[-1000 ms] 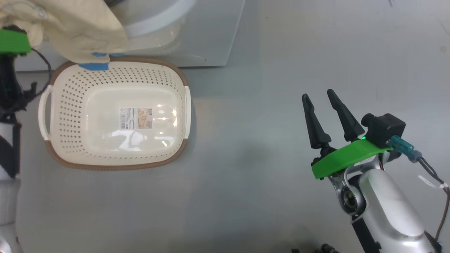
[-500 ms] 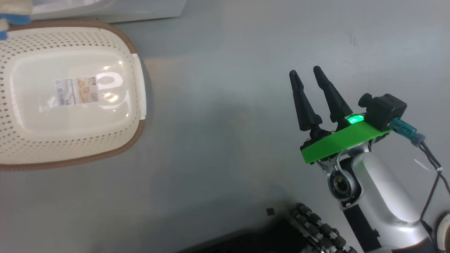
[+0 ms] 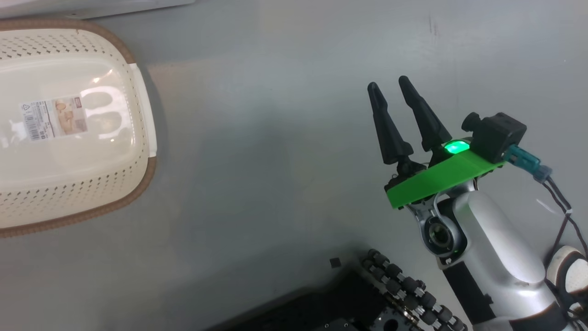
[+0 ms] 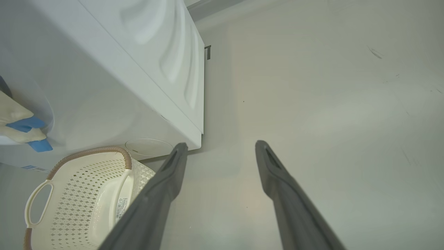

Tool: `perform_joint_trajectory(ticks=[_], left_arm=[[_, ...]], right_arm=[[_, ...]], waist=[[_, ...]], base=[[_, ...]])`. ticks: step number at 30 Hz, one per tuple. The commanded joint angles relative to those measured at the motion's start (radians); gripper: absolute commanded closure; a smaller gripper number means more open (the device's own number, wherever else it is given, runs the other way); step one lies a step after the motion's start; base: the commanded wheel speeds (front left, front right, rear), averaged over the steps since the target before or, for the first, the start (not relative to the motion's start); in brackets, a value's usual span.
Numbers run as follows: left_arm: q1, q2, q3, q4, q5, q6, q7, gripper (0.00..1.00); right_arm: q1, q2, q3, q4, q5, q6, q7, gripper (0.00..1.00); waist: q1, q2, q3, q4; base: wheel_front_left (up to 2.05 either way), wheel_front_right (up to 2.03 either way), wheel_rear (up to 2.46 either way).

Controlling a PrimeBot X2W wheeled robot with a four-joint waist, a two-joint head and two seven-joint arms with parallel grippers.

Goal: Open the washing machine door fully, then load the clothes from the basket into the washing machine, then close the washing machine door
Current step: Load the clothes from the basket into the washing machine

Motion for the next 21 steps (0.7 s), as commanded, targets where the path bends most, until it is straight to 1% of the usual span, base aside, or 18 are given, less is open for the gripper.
perform_joint_trajectory(ticks=[1, 6, 12, 13, 14, 21], left_arm=[[-0.053, 0.044, 0.001, -0.007, 0.014, -0.004, -0.005, 1.00], [-0.098, 0.038, -0.037, 0.110, 0.023, -0.004, -0.012, 1.00], [-0.129, 0.024, -0.072, 0.183, 0.018, -0.004, -0.027, 1.00], [-0.132, 0.022, -0.076, 0.192, 0.017, -0.004, -0.029, 0.71], [-0.134, 0.019, -0.081, 0.202, 0.016, -0.004, -0.031, 0.00], [-0.120, 0.001, -0.123, 0.219, -0.007, -0.004, -0.038, 0.00]], right_arm=[[0.029, -0.001, 0.020, -0.025, 0.006, 0.000, -0.009, 0.00], [0.029, -0.001, 0.027, -0.022, 0.012, 0.000, -0.009, 0.00], [0.029, -0.001, 0.023, -0.017, 0.012, 0.000, -0.009, 0.00], [0.029, -0.001, 0.023, -0.016, 0.011, 0.000, -0.009, 0.00], [0.028, -0.001, 0.023, -0.016, 0.011, 0.000, -0.009, 0.00], [0.025, -0.001, 0.014, -0.006, -0.002, 0.000, -0.009, 0.00]], waist=[[0.0000, 0.0000, 0.003, -0.004], [0.0000, 0.0000, 0.006, -0.015], [0.0000, 0.0000, 0.001, -0.015], [0.0000, 0.0000, 0.001, -0.014], [0.0000, 0.0000, 0.000, -0.012], [0.0000, 0.0000, -0.022, 0.007]], base=[[0.00, 0.00, 0.00], [0.00, 0.00, 0.00], [0.00, 0.00, 0.00], [0.00, 0.00, 0.00], [0.00, 0.00, 0.00], [0.00, 0.00, 0.00]])
